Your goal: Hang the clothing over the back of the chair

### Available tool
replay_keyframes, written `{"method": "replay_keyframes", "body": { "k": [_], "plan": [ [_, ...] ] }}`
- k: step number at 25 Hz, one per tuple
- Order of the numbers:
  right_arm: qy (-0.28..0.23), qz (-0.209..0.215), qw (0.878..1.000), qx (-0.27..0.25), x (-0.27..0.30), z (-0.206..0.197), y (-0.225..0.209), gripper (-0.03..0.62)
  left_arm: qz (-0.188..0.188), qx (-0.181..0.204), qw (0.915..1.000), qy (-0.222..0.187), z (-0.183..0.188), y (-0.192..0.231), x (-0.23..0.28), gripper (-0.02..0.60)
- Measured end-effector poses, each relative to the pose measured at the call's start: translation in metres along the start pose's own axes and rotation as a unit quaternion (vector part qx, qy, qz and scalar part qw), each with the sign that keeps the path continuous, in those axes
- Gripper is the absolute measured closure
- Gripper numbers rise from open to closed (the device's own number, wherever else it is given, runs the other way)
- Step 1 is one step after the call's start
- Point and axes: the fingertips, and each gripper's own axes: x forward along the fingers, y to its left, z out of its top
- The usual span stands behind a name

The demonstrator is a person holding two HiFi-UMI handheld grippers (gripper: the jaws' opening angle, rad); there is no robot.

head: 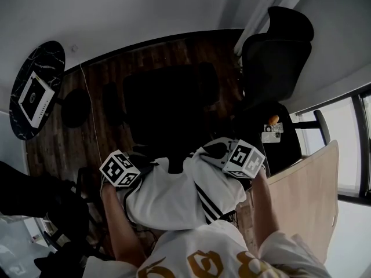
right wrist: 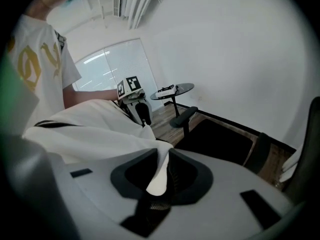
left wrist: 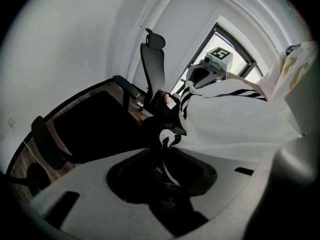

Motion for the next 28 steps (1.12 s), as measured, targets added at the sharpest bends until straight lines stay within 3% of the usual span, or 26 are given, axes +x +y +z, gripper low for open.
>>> {"method": "replay_keyframes", "body": {
  "k": [2, 8, 14, 18, 24, 28],
  "plan": [
    [0.005, -0.008, 1.000, -0.008, -0.001, -0.002, -0.001, 0.500, 0.011, -0.003, 0.9999, -0.001, 0.000, 0.004, 0.001, 0.402],
    [0.011, -0.012, 1.000, 0.010, -0.010, -0.002, -0.001, 0.447, 0.017, -0.008, 0.9998, -0.008, 0.001, 0.007, -0.002, 0.371],
    [-0.014, -0.022, 1.000, 0.012, -0.019, 0.005, -0.004, 0.454, 0.027, -0.019, 0.9990, -0.029, 0.004, 0.012, -0.013, 0.306],
    [-0.029, -0.027, 0.999, 0.010, -0.024, 0.011, -0.003, 0.470, 0.038, -0.023, 0.9983, -0.038, 0.006, 0.017, -0.025, 0.301],
    [-0.118, -0.059, 0.991, 0.028, -0.059, 0.043, -0.007, 0.505, 0.044, -0.020, 0.9928, -0.110, 0.028, 0.008, -0.044, 0.301],
    [-0.112, -0.098, 0.989, -0.002, -0.073, 0.057, 0.003, 0.554, 0.040, -0.008, 0.9874, -0.153, 0.042, -0.008, -0.062, 0.302]
  ]
}}
